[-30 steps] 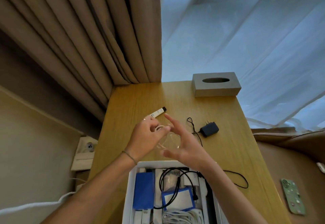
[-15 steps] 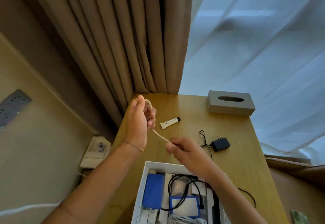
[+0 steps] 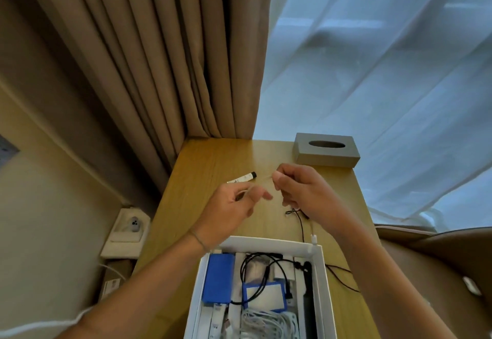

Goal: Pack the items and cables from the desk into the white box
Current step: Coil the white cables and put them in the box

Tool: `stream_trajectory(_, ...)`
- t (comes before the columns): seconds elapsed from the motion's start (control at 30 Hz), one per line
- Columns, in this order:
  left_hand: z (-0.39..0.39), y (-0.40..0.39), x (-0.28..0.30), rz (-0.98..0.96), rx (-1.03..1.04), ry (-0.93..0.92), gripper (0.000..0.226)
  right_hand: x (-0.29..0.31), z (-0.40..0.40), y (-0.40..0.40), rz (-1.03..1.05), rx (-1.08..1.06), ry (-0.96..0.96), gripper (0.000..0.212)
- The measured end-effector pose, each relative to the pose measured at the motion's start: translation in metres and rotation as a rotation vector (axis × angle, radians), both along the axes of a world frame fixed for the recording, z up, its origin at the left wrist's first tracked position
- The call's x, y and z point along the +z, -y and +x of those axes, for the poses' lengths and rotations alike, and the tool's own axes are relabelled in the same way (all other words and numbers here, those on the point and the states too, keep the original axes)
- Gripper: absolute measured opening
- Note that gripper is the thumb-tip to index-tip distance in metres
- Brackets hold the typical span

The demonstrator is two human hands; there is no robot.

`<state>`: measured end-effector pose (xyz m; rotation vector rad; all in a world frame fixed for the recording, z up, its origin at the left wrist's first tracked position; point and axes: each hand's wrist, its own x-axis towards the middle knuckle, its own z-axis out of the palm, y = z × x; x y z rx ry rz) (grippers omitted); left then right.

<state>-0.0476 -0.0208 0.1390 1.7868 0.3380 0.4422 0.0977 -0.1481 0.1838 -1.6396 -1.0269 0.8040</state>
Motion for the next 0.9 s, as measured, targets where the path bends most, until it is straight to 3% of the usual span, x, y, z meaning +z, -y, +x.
stream_trajectory(0.17, 0.001, 0.016, -0.004, -0.4, 0.401, 0.129, 0.043, -0.025, -0.025, 0.004, -0.022, -0.035, -0.211, 0.033)
stream_trajectory(0.37, 0.008, 0.011, 0.002, -1.003, 0.464, 0.184, 0.042, -0.055, -0.061, 0.001, -0.14, 0.041, -0.355, 0.035)
stream_trajectory(0.43, 0.006, 0.006, 0.001, -1.07, 0.506, 0.161, 0.039, -0.064, -0.067, 0.003, -0.206, 0.069, -0.365, 0.036)
stream_trajectory(0.53, 0.001, 0.003, -0.008, -0.696, 0.574, 0.037, 0.039, -0.076, -0.067, 0.014, -0.29, 0.084, -0.321, 0.032)
stream_trajectory(0.63, -0.002, 0.006, -0.019, -0.377, 0.52, -0.045, 0.037, -0.086, -0.062, 0.025, -0.307, -0.042, -0.294, 0.023)
stream_trajectory(0.8, -0.007, 0.02, -0.044, -0.233, 0.345, -0.213, 0.03, -0.095, -0.051, 0.036, -0.287, -0.26, -0.029, 0.013)
stream_trajectory(0.9, -0.015, 0.04, -0.07, -0.073, 0.223, -0.357, 0.039, -0.105, -0.048, 0.043, -0.337, -0.184, -0.173, 0.006)
